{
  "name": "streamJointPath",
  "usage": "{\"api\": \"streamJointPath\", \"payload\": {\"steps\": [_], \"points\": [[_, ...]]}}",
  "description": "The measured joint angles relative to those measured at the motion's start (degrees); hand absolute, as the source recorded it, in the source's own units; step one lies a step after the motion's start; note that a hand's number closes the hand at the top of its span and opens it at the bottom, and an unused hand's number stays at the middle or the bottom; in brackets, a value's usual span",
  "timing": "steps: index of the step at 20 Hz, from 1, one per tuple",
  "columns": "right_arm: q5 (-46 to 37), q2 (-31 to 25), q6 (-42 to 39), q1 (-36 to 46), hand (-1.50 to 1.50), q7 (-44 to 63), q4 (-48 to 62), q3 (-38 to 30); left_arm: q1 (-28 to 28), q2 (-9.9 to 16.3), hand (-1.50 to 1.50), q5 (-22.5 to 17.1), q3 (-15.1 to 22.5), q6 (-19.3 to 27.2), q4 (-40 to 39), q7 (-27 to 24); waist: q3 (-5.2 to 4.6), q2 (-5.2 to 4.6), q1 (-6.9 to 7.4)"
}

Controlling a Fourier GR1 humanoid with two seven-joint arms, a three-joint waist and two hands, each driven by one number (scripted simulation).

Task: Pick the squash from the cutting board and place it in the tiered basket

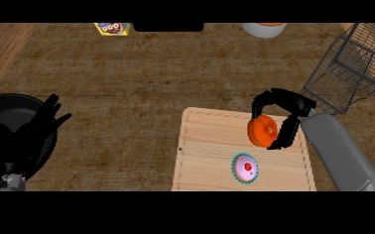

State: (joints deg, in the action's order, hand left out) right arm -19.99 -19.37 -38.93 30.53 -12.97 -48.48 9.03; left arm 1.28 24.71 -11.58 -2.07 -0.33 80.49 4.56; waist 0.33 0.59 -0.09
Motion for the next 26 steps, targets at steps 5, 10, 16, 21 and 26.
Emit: {"api": "streamJointPath", "payload": {"steps": [5, 10, 16, 21, 26], "points": [[-1.7, 1.7, 9.2, 2.6, 1.50, 9.6, 0.3, -3.6, -0.4, -0.8, 0.00, 0.5, 0.2, 0.2, -0.1, 0.3, 0.04, -0.02, 0.35], [-8.9, 2.3, 25.6, 9.1, 1.50, 27.3, 0.7, -5.7, -1.0, -0.5, 0.00, 0.8, 0.5, 0.2, 0.5, 0.6, -0.61, 0.24, 1.53], [-21.1, 3.6, 42.4, 18.7, 1.50, 49.7, 0.1, -4.6, -1.8, -0.5, 0.00, 1.3, 1.3, 0.1, 0.7, 1.5, -0.76, 0.39, 2.71], [-34.0, 5.9, 50.6, 28.0, 1.50, 69.1, 0.4, -0.9, -2.2, -0.4, 0.00, 1.4, 1.4, 0.1, 0.6, 2.4, -0.57, 0.32, 2.95], [-44.3, 9.4, 51.3, 37.0, 1.50, 77.9, 2.2, 0.8, -2.2, -0.7, 0.00, 1.5, 1.1, 0.5, 0.3, 2.7, -0.25, -0.04, 2.46]]}}
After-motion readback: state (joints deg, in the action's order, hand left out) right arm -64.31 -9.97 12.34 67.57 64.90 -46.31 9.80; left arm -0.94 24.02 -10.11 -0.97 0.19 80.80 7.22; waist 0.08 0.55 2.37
